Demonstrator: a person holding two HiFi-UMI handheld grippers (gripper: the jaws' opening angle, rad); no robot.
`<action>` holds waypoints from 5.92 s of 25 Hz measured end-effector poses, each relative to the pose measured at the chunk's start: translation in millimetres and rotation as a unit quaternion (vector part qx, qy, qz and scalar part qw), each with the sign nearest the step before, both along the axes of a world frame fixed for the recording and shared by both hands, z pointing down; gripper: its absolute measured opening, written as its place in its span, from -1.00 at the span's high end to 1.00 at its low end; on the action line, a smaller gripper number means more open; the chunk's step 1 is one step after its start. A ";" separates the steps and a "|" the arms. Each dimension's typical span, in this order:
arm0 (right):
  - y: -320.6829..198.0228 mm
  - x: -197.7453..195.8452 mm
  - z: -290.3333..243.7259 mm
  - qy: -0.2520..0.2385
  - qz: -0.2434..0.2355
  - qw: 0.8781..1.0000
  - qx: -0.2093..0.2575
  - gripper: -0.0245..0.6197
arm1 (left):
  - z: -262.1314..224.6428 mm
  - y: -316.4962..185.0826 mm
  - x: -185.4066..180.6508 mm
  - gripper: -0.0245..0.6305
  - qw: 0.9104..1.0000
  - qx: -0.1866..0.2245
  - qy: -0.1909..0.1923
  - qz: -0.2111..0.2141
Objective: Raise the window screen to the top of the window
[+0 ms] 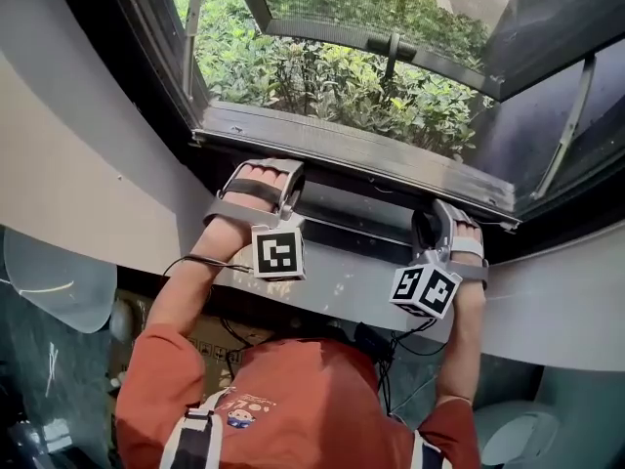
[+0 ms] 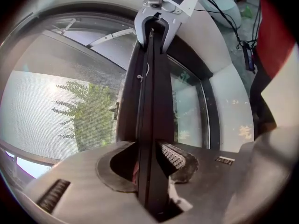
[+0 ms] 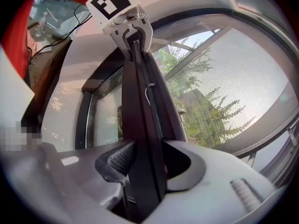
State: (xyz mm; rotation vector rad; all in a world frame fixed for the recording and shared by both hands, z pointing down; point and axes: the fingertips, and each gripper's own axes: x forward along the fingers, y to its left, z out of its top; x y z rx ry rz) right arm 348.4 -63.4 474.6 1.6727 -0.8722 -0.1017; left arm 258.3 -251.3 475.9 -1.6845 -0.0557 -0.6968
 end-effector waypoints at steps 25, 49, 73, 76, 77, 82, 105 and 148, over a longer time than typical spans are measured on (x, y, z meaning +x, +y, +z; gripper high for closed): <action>1.4 -5.2 1.5 -0.073 -0.044 0.996 0.009 0.30 | -3.6 5.6 5.4 0.43 0.994 -0.096 -0.013 0.040; 0.5 -3.8 -64.7 -0.023 -0.054 0.997 0.051 0.22 | -70.2 7.0 9.0 0.40 0.991 -0.096 0.064 0.065; 0.5 8.0 -142.4 0.077 -0.049 0.992 0.090 0.77 | -144.5 0.7 16.5 0.78 0.980 -0.026 0.179 0.083; 0.1 8.7 -156.7 0.095 -0.050 0.989 0.097 0.77 | -159.0 0.1 16.6 0.78 0.976 -0.022 0.197 0.085; -0.1 8.7 -162.2 0.100 -0.050 0.989 0.100 0.77 | -164.5 -0.1 16.7 0.79 0.975 -0.020 0.202 0.085; -1.5 11.0 -185.5 0.118 -0.048 0.986 0.106 0.77 | -188.0 -0.6 19.5 0.78 0.970 -0.002 0.228 0.082; -4.5 15.0 -204.4 0.145 -0.041 0.981 0.123 0.77 | -205.6 -2.8 23.7 0.78 0.972 0.000 0.222 0.070; -4.0 17.6 -301.4 0.281 -0.056 0.942 0.175 0.74 | -304.9 -1.2 25.0 0.74 0.937 0.058 0.332 0.094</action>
